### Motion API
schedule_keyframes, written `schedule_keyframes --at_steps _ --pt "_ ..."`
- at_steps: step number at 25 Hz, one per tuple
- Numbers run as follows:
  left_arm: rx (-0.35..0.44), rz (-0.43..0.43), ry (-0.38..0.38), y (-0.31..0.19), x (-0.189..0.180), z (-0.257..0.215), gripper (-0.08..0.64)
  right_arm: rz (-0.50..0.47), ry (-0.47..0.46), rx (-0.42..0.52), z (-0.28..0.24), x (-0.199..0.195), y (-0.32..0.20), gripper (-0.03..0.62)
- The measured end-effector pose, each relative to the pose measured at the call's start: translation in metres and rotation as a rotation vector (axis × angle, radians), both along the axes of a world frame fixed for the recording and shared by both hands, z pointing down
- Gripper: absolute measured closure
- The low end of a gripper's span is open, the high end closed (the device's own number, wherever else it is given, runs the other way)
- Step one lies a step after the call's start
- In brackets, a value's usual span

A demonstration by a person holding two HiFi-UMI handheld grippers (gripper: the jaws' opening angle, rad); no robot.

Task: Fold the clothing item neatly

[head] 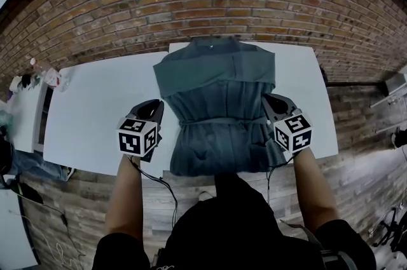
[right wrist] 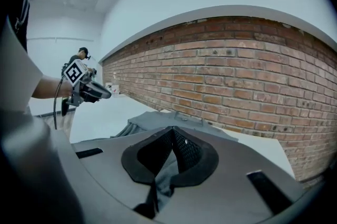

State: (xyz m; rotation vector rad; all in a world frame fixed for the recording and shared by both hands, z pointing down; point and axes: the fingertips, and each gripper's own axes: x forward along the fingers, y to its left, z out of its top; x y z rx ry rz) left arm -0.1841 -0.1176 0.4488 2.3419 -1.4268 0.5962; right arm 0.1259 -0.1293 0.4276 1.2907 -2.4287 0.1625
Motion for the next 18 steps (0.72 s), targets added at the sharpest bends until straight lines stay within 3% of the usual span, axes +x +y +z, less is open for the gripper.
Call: schedule_keyframes --at_steps 5,9,14,18 --pt "0.038 0.057 -0.036 -0.093 0.008 -0.027 0.52 -0.054 0.016 0.056 -0.025 -0.007 -0.086 0.591" --pt "0.027 0.132 -0.071 -0.157 0.023 -0.028 0.483 -0.093 0.029 0.049 -0.027 -0.005 -0.152 0.589" --pt "-0.053 0.223 -0.079 -0.227 0.042 0.011 0.428 -0.157 0.046 -0.067 0.01 -0.005 -0.23 0.578" --pt "-0.136 0.251 -0.067 -0.277 0.055 0.057 0.422 -0.214 0.049 -0.218 0.059 -0.012 -0.278 0.502"
